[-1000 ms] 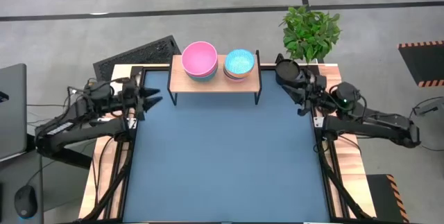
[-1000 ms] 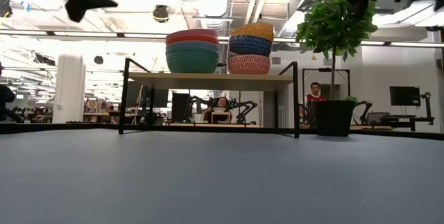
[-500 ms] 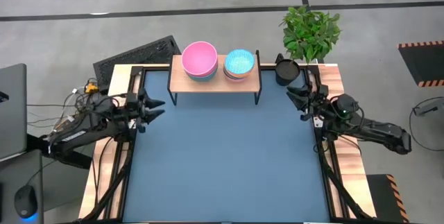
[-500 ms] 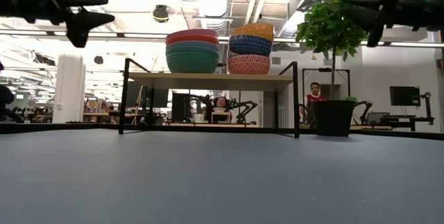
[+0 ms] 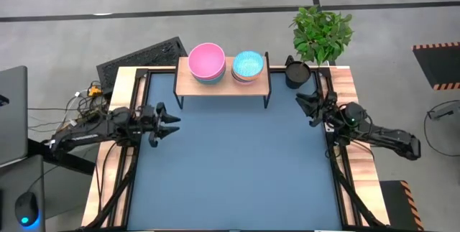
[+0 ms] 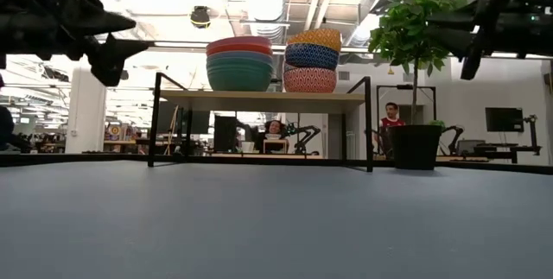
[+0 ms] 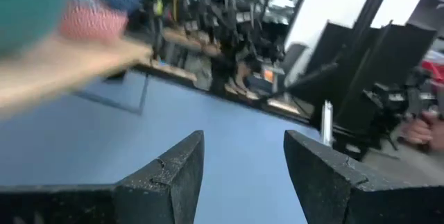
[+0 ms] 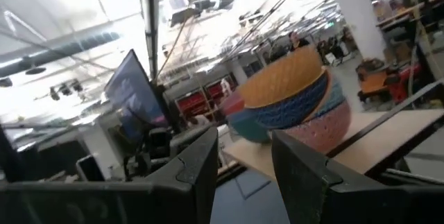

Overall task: Place and stack bowls onto a shelf
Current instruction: Return to Home Position

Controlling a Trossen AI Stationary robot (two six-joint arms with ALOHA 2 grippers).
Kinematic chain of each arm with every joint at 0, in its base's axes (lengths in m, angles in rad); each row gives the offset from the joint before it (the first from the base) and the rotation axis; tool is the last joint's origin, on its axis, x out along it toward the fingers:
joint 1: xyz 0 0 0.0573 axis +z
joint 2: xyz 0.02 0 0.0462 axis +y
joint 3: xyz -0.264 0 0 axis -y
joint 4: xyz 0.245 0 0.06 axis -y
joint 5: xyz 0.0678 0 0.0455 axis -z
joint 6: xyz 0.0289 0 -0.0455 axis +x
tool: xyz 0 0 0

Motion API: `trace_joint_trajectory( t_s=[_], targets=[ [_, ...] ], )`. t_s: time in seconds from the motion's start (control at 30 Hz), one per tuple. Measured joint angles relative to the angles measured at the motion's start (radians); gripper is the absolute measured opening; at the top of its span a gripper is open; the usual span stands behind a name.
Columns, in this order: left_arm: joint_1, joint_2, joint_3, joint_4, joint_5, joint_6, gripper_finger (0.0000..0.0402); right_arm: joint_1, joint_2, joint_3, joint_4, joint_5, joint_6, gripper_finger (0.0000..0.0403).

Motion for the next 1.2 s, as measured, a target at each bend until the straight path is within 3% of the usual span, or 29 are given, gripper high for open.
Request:
trace_joint_trajectory(
  t_s=[0.1, 0.27, 0.47, 1.2],
  targets=[
    [-0.057, 0.002, 0.001, -0.009, -0.074, 0.027, 0.0185, 0.041, 0.0, 0.0, -0.053, -0.003, -0.004, 0.0159],
    [-0.143, 0.001, 0.001, -0.013, -0.075, 0.079, 0.0185, 0.114, 0.001, -0.001, -0.207, 0.056, -0.006, 0.0159],
    [-0.209, 0.001, 0.0, -0.033, -0.071, 0.102, 0.0185, 0.177, 0.001, -0.001, -0.251, 0.155, -0.06, 0.0159],
    [-0.217, 0.003, 0.01, -0.104, -0.163, 0.082, 0.0185, 0.25, 0.002, -0.003, -0.306, 0.15, -0.078, 0.0159]
  ],
)
